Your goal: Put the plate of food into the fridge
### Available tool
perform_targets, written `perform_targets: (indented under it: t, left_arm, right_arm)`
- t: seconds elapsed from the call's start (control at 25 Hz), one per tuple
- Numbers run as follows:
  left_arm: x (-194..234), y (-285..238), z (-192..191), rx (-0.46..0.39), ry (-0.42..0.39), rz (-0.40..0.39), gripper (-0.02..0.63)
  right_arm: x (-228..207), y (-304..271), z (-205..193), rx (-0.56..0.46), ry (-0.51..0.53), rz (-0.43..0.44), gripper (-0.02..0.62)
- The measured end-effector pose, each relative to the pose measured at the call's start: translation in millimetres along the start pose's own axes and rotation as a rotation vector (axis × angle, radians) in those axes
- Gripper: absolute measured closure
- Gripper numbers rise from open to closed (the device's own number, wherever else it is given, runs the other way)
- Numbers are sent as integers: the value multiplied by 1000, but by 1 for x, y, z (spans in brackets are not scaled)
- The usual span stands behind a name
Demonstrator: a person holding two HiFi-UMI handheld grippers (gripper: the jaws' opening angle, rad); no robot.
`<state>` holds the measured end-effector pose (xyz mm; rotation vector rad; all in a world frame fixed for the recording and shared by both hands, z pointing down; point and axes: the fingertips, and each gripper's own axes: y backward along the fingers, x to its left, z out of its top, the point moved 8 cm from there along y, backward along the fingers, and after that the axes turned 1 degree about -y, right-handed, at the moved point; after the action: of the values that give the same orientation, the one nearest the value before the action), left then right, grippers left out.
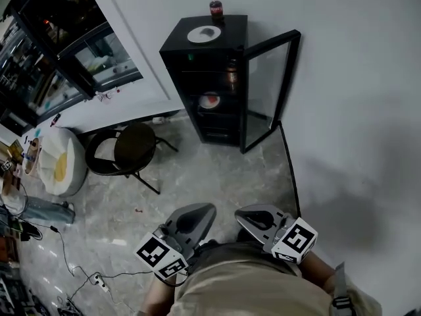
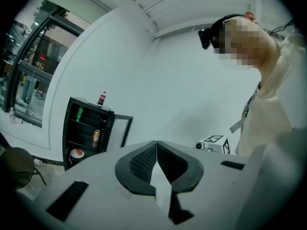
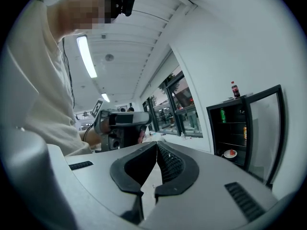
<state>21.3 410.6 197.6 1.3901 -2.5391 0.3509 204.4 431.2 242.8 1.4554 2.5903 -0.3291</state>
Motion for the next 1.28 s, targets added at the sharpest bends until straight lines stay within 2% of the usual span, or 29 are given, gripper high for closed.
perform_targets:
  t: [0.4,0.68,0.84,1.0,1.16,1.28]
  left_arm:
    - [5,-28,14,26,-38,-2,595]
    - [34,-29,18,-33,-57,-9,595]
    - [60,-17,20,-74,-20,15,595]
    - [91,3,26,-111,-1,29,595]
    - [128,21,30,-143,35,39,595]
    - [151,25,33,-150,51,19,595]
  right_arm:
    - [-14,17,10,-47,-11,-65,574]
    - [-26,0,3,-66,-106,-3,574]
    - [-30,-26,9,-15,-57,7,574]
    - [-35,-59,19,30,-67,-10,572]
    - [-25,-102,34,86,55,-33,574]
    - [-19,-129,43,91,77,-31,574]
